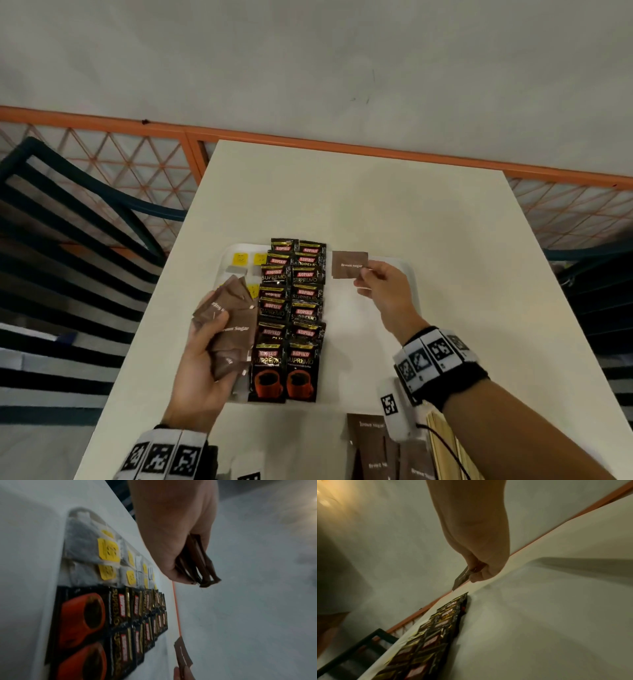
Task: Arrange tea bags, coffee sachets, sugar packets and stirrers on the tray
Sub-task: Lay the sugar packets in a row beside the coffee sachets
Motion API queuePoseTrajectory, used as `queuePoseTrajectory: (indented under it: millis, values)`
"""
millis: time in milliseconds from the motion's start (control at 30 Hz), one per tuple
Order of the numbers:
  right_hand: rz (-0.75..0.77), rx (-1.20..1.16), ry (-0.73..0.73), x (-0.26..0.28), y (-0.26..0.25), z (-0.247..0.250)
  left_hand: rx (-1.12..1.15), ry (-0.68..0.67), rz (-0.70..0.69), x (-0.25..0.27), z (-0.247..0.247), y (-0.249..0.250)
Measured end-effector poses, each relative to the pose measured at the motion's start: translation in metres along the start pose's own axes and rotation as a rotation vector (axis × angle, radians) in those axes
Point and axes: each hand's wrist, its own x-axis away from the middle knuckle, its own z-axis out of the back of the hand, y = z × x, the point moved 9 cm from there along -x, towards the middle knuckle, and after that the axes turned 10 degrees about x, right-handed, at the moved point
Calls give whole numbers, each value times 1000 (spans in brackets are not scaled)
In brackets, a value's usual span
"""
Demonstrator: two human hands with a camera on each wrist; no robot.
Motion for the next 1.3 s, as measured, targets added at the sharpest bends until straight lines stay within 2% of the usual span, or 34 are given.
queuePoseTrajectory:
  millis: [367,533,833,900,967,1100,1167,1233,1300]
  values:
    - [-80,93,170,-48,18,-7,-28,94,-22,-5,29,15]
    - [0,273,196,-49,14,-9,-60,104,-10,-6,30,6]
    - [147,374,221,-38,-5,-5,-68,38,43,-6,10,-13]
    - [201,381,166,-25,-17,-12,-68,19,44,-7,1,-16]
    - [256,385,38,-5,-32,-27,-68,0,57,-7,-9,-21]
    - [288,369,-392,49,-45,-72,-74,0,93,-4,-20,-32]
    - [250,333,-531,69,-41,-85,-95,-29,112,-3,-26,-37]
    - [242,297,-579,78,-39,-91,-121,-53,132,-1,-32,-41]
    - [233,260,-558,78,-38,-89,-143,-68,149,0,-35,-44]
